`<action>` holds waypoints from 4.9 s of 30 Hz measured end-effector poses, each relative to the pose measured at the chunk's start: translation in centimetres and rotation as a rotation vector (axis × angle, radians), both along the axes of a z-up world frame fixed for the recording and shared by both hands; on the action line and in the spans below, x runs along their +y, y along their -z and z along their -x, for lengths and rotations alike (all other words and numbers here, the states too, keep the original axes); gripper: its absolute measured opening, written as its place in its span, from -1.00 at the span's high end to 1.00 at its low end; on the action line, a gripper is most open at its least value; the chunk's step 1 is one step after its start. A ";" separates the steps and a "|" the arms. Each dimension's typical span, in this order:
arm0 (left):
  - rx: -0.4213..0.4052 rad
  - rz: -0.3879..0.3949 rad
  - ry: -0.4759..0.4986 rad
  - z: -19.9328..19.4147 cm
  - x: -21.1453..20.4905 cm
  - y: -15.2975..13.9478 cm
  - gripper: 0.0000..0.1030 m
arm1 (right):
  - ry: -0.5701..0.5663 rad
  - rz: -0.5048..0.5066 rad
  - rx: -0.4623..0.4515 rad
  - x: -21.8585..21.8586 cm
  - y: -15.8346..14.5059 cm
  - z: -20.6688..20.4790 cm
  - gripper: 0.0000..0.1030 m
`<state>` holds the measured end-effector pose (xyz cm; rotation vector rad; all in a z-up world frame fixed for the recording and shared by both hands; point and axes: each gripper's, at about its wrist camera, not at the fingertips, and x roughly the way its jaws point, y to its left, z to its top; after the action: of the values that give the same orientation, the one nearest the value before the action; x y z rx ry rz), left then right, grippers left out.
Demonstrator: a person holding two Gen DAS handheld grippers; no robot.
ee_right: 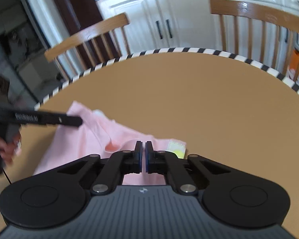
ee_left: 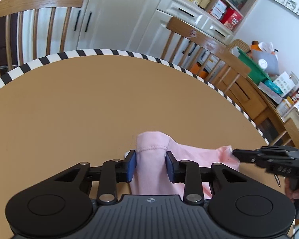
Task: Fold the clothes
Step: 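Lay the folded end down and open both grippers, then move both grippers to the open end of the folded pink bundle, then grasp the bundle's end with the right gripper while the left gripper grasps beside it, then lift the gripped end with both grippers and fold it over the bundle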
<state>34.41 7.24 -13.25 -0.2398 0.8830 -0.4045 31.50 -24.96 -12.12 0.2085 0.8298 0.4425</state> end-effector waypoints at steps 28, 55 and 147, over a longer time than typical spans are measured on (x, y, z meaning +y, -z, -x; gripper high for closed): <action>0.026 -0.025 -0.081 -1.7 -1.7 2.1 0.19 | 0.179 0.112 0.106 -1.2 1.2 0.1 0.85; 0.113 -0.122 0.135 21.4 -2.0 -2.2 -0.34 | 0.517 -0.178 0.039 8.6 -2.4 30.1 -0.35; 0.102 -0.276 1.124 0.5 -42.4 -1.4 0.66 | 1.769 -0.465 0.055 -10.1 2.3 41.6 0.34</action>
<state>33.86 -35.13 -11.86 0.5366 1.1073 -1.3019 -10.10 -35.09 -14.38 1.2384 0.3262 -1.0603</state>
